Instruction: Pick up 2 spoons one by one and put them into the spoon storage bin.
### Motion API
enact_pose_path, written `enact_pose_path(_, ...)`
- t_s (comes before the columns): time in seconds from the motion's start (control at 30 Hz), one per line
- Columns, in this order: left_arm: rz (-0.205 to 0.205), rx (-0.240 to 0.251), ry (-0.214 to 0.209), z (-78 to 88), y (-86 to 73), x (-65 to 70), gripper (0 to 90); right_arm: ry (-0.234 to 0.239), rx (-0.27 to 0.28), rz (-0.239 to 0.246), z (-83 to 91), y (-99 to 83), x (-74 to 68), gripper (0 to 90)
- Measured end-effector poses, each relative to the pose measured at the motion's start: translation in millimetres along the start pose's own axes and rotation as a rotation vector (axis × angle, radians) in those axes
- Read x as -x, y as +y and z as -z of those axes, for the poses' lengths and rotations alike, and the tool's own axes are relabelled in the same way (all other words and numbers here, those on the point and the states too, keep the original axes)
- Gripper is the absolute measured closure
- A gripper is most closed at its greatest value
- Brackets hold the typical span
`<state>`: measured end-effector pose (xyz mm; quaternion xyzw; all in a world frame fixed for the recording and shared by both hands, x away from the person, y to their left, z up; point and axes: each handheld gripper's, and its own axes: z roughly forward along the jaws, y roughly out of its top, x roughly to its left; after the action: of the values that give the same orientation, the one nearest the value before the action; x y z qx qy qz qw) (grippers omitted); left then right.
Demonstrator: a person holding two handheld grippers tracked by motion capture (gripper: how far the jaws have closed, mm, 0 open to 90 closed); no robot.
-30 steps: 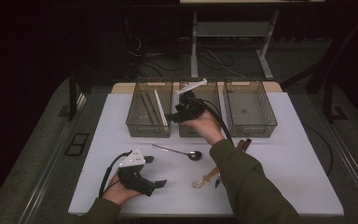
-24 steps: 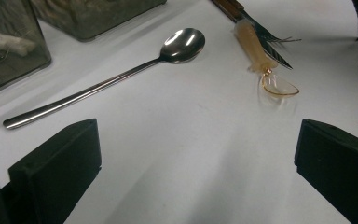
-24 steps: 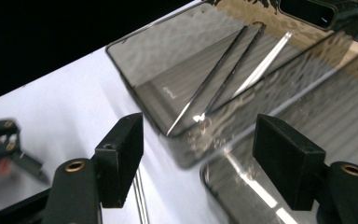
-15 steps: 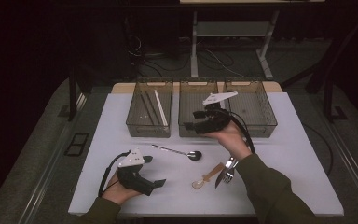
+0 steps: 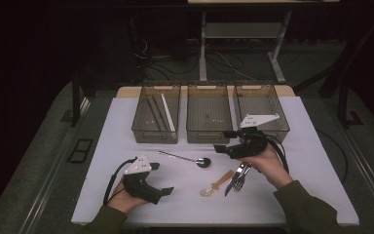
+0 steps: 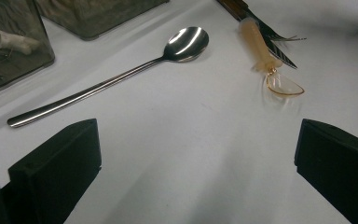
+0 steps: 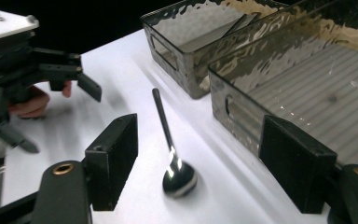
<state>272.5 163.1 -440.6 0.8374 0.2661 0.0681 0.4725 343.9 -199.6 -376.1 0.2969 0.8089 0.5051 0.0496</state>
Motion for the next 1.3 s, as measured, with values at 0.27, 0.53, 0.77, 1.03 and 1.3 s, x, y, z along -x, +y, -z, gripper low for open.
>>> enact_pose_path(0.27, -0.003, -0.012, 0.008, 0.2, -0.6, 0.6, 0.0, 0.012, 0.035, -0.020, 28.8, -31.2, -0.7, 22.7)
enact_pose_path(0.53, -0.014, -0.016, 0.010, -0.4, 0.5, 1.9, 0.0, -0.006, 0.023, 0.001, 43.9, -62.6, -4.7, 19.0)
enact_pose_path(0.77, -0.021, -0.019, 0.009, 0.0, 0.6, 2.4, 0.0, -0.028, 0.015, -0.009, 53.6, -85.5, -4.5, 18.9)
enact_pose_path(1.03, -0.030, -0.029, 0.017, -1.0, 1.7, 3.1, 0.2, -0.080, 0.022, 0.026, 64.4, -105.4, -4.0, 15.4)
enact_pose_path(1.3, -0.013, -0.010, 0.014, 0.5, 8.7, 1.3, 14.3, -0.110, 0.008, -0.021, 87.2, -123.0, -2.0, 15.4)
